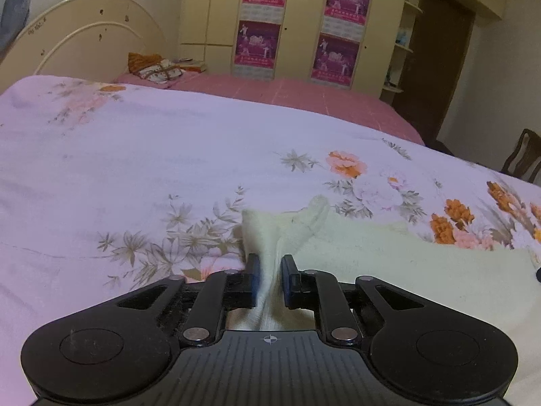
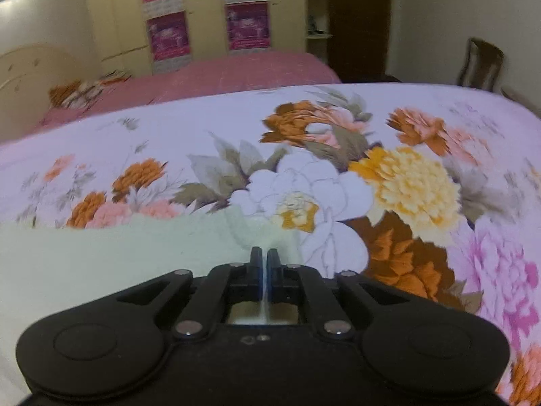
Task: Fold small clothes
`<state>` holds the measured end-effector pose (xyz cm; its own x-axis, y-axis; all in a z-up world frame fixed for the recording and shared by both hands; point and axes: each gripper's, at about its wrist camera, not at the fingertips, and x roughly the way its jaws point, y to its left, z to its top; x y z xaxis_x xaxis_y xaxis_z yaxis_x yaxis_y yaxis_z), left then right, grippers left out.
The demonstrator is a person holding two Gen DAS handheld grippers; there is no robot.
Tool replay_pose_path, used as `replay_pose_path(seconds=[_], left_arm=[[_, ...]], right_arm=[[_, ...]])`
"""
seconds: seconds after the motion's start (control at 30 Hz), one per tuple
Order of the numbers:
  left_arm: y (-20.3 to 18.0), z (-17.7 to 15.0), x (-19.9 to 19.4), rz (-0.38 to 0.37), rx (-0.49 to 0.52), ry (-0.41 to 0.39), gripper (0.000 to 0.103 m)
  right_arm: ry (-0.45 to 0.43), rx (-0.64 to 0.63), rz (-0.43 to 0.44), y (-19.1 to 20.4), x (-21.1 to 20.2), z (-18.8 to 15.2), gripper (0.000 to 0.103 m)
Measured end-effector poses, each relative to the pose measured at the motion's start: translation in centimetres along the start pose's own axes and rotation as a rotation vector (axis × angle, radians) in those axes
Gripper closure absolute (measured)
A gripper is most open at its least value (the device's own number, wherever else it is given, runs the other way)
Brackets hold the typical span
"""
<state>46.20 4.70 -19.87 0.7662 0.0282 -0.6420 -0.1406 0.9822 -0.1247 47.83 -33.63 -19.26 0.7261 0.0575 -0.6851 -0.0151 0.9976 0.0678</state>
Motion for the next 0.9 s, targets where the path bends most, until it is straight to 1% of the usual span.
replay_pose_path(seconds=[0.03, 0.07, 0.1, 0.17, 0.27, 0.3, 0.37, 0.4, 0.43, 0.47, 0.5, 0.57, 0.67, 0.73, 0.87, 0.9], left_arm=[[0.0, 0.1, -0.5, 0.000, 0.002, -0.004, 0.089], [0.0, 0.2, -1.1, 0.000, 0.005, -0.011, 0.089], [0.0, 0.3, -1.9, 0.000, 0.010, -0.024, 0.089], [-0.6, 0.2, -3.6, -0.024, 0.035, -0.044, 0.088], [-2.1, -0.6, -5.4, -0.086, 0.080, -0.046, 0.088], [-2.7, -1.0, -5.6, -0.107, 0.092, -0.037, 0.088], [-4.1, -1.9, -5.2, -0.150, 0.117, 0.021, 0.087], [-4.7, -2.4, -4.9, -0.162, 0.133, 0.047, 0.087], [-5.1, -3.0, -4.5, -0.154, 0.153, 0.060, 0.085], [-5.0, -3.4, -4.2, -0.137, 0.154, 0.060, 0.084], [-4.4, -3.6, -4.1, -0.132, 0.130, 0.056, 0.084], [-2.8, -3.7, -4.1, -0.132, 0.067, 0.059, 0.084], [-1.7, -4.0, -4.5, -0.106, 0.065, 0.055, 0.084], [-1.3, -4.2, -4.7, -0.106, 0.059, 0.058, 0.084], [-2.2, -3.8, -5.7, -0.080, 0.066, 0.070, 0.084], [-2.6, -3.6, -6.3, -0.098, 0.073, 0.065, 0.083]], right_arm=[[-0.006, 0.016, -0.001, -0.2, -0.4, 0.2, 0.079], [-0.024, 0.045, 0.012, -0.5, -1.2, 0.2, 0.075], [-0.045, 0.060, 0.023, -0.6, -2.1, 0.2, 0.075], [-0.072, 0.046, 0.042, -0.2, -3.9, 0.0, 0.074], [-0.078, -0.015, 0.123, 2.0, -6.0, -0.9, 0.074], [-0.071, -0.032, 0.142, 2.8, -6.2, -1.2, 0.075], [-0.059, -0.060, 0.175, 4.6, -6.4, -2.0, 0.076], [-0.050, -0.075, 0.178, 5.4, -6.3, -2.5, 0.076], [-0.041, -0.094, 0.179, 6.2, -6.2, -2.9, 0.076], [-0.035, -0.116, 0.176, 6.8, -6.1, -3.3, 0.076], [-0.032, -0.144, 0.156, 7.2, -5.7, -3.7, 0.075], [-0.018, -0.179, 0.081, 6.9, -4.8, -4.4, 0.072], [-0.022, -0.081, 0.069, 3.7, -4.7, -4.5, 0.072], [-0.027, -0.063, 0.038, 2.2, -4.7, -4.6, 0.073], [-0.016, -0.055, 0.005, 1.8, -5.0, -4.8, 0.072], [-0.015, -0.039, 0.004, 1.9, -5.5, -4.6, 0.072]])
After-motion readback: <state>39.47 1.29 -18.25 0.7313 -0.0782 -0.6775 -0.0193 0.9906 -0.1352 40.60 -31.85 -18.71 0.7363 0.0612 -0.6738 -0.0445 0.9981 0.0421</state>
